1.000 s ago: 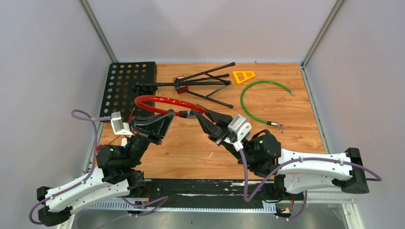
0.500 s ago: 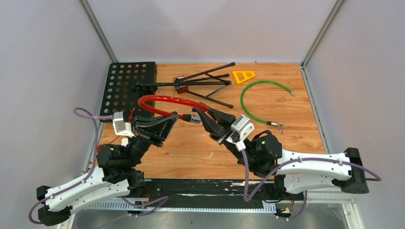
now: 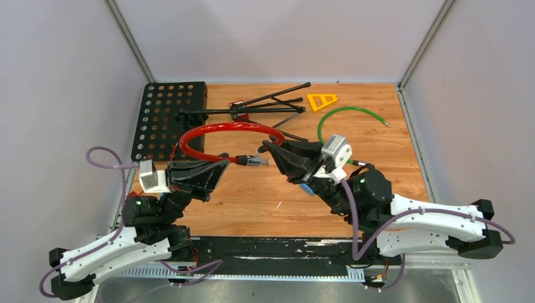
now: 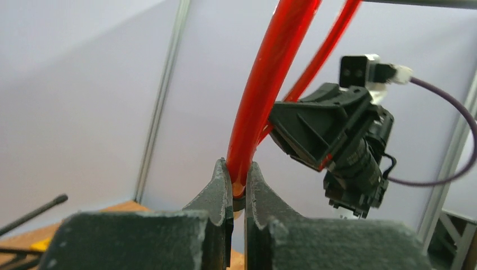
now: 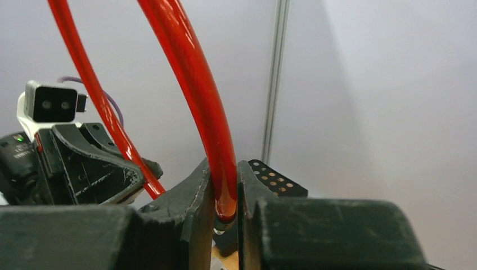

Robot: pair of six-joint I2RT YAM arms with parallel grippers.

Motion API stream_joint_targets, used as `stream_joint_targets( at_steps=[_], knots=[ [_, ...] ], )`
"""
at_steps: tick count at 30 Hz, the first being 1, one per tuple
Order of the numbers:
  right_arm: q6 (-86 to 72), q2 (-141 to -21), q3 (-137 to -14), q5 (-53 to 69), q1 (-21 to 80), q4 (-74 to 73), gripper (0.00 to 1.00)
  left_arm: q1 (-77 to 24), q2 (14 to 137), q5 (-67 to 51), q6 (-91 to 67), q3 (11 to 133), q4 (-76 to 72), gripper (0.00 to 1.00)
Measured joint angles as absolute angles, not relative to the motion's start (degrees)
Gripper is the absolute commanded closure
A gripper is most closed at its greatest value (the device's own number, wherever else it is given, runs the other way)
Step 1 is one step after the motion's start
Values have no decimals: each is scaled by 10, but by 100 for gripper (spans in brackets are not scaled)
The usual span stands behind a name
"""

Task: Lock with the key
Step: Lock the lock.

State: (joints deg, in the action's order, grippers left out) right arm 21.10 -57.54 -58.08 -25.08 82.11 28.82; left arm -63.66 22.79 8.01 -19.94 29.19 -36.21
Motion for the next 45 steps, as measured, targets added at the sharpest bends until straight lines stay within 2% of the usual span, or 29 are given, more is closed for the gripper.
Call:
stream_joint_targets(
  at_steps=[11, 18, 37, 45],
  knots=[
    [82, -513, -609, -187, 821, 192, 100, -637, 224, -137, -61, 277, -446, 100],
    [47, -507, -619, -103, 821, 168, 100, -637, 229, -207, -18, 298, -440, 100],
    [35, -529, -656, -11, 821, 127, 100, -637, 231, -241, 10, 305, -429, 100],
    [1, -532, -657, -48, 821, 127, 100, -637, 230, -223, 19, 305, -428, 100]
  ],
)
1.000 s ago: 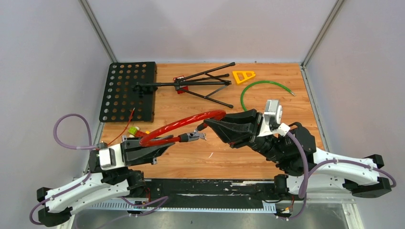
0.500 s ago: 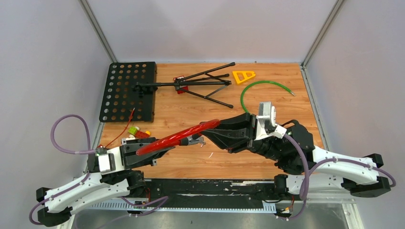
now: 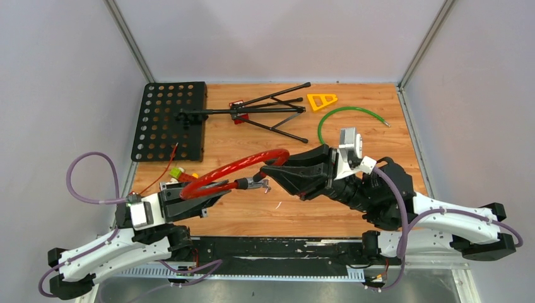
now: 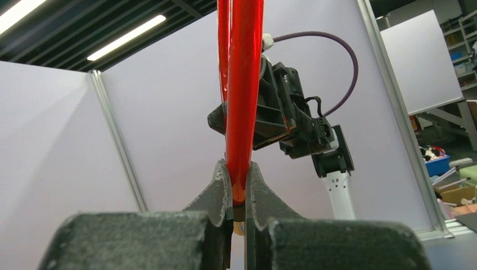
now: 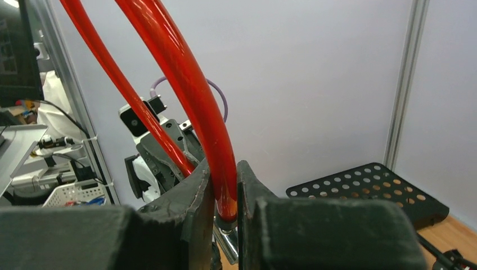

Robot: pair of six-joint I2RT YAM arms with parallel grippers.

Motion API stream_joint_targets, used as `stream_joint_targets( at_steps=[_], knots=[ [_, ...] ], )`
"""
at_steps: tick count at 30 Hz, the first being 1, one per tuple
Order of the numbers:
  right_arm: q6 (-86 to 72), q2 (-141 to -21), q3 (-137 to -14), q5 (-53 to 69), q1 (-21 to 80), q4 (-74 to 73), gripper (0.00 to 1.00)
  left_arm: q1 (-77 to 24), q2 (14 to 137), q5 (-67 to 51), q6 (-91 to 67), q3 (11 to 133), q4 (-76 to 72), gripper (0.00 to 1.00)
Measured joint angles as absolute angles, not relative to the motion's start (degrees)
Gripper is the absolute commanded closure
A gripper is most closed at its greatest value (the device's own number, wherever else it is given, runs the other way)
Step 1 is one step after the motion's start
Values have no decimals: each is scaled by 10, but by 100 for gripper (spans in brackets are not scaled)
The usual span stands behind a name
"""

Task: Lock with the key
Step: Lock the lock.

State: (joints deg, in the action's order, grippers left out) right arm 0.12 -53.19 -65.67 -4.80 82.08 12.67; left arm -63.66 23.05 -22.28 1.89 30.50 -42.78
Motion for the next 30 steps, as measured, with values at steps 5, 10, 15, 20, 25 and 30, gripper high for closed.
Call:
stream_joint_targets(
  at_steps=[5, 10, 15, 20, 25, 30],
  knots=[
    [-41, -538, -649, -92, 821, 138, 100, -637, 229, -201, 20, 305, -425, 100],
    [-68, -543, -630, -126, 820, 170, 100, -637, 229, -183, 20, 305, -425, 100],
    [-91, -548, -607, -166, 821, 209, 100, -637, 227, -163, 20, 304, -426, 100],
    [-117, -548, -587, -205, 821, 234, 100, -637, 224, -143, 21, 299, -423, 100],
    [-148, -548, -570, -246, 821, 248, 100, -637, 220, -127, 21, 295, -417, 100],
    [-199, -547, -562, -284, 821, 248, 100, -637, 220, -118, 22, 294, -415, 100]
  ],
)
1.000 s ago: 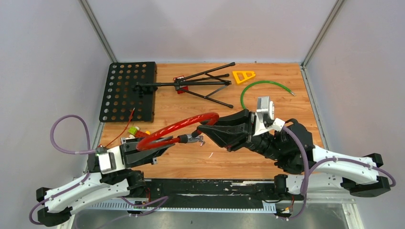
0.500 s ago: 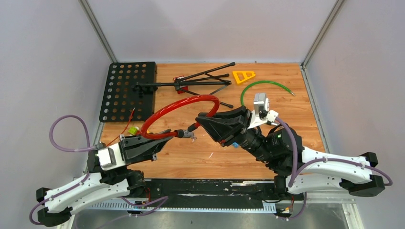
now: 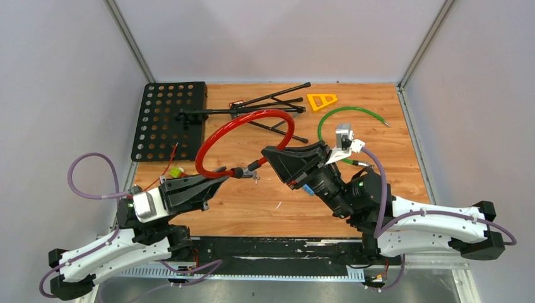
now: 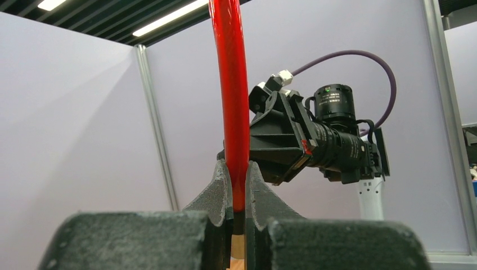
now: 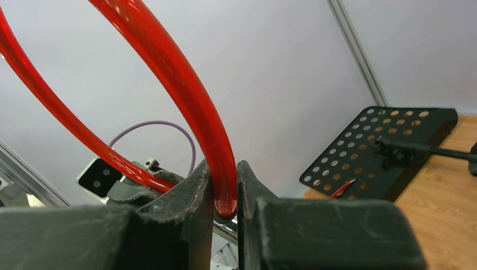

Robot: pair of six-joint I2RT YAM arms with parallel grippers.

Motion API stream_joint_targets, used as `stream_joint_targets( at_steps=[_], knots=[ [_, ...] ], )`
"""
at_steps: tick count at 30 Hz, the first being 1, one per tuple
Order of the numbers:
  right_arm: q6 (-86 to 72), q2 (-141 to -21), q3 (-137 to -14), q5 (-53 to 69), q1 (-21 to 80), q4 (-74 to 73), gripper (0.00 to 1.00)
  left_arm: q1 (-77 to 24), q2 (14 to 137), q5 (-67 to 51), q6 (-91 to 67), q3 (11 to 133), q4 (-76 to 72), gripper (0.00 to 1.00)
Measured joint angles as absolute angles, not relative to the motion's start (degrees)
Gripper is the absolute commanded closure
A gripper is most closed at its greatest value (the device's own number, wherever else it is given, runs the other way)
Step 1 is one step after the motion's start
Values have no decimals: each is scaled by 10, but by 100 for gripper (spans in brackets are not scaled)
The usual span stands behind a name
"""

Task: Lock with the key
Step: Lock the lock.

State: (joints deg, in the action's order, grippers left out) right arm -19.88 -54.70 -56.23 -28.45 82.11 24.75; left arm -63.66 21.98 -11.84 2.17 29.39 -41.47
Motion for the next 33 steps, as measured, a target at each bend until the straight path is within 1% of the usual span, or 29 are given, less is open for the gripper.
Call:
stream_joint_targets(
  at_steps=[10, 19, 21, 25, 27, 29, 31, 33],
  knots=[
    [-321, -553, -554, -350, 824, 215, 100, -637, 220, -114, 23, 289, -411, 100],
    [-345, -573, -558, -354, 823, 208, 99, -637, 217, -109, 23, 288, -411, 100],
    [-344, -578, -562, -351, 823, 207, 92, -637, 216, -108, 23, 288, -413, 100],
    [-339, -585, -571, -344, 823, 204, 74, -637, 214, -106, 23, 288, -418, 100],
    [-331, -585, -572, -340, 823, 202, 67, -637, 214, -106, 23, 288, -419, 100],
    [-324, -585, -572, -335, 823, 193, 62, -637, 214, -106, 26, 288, -416, 100],
    [-314, -585, -572, -331, 824, 186, 50, -637, 214, -106, 29, 288, -414, 100],
    [-296, -579, -571, -330, 824, 180, 45, -637, 214, -106, 30, 288, -413, 100]
  ],
)
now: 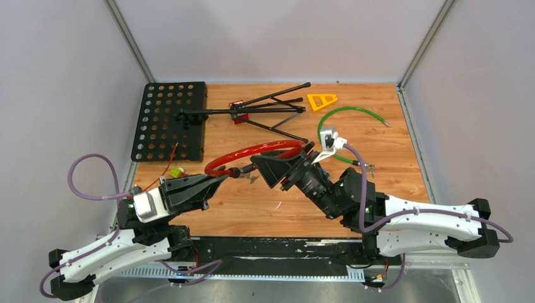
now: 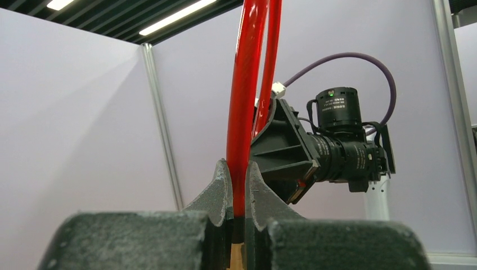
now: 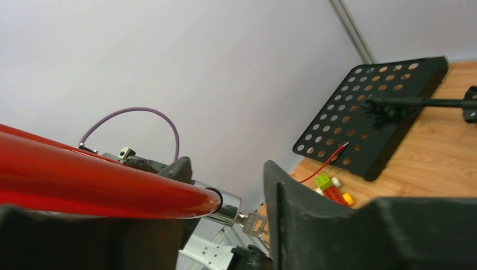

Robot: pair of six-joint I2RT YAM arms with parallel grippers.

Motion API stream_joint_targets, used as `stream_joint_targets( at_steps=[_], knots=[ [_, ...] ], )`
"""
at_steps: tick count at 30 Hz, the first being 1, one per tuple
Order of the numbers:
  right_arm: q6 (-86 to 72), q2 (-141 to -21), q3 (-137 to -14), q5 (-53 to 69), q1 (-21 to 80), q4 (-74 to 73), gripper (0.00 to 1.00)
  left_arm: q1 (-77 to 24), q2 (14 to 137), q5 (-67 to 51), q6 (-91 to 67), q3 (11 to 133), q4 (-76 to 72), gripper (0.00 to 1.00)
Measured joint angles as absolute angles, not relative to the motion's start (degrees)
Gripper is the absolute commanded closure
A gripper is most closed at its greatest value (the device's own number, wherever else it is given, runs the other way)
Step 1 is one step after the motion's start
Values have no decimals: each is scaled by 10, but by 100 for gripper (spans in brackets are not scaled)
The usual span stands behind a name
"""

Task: Lock with the key
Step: Lock the lock.

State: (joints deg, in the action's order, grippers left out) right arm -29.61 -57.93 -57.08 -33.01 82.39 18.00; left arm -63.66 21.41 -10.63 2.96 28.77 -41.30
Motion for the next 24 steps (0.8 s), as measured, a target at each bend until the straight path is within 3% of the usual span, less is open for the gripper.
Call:
stream_joint_targets(
  at_steps=[10, 19, 24],
  knots=[
    [-223, -526, -561, -321, 824, 180, 37, -637, 214, -98, 29, 288, -413, 100],
    [-92, -512, -530, -183, 824, 183, 38, -637, 215, -49, 10, 269, -451, 100],
    [-22, -505, -507, -141, 824, 182, 43, -637, 218, -37, -12, 266, -474, 100]
  ],
)
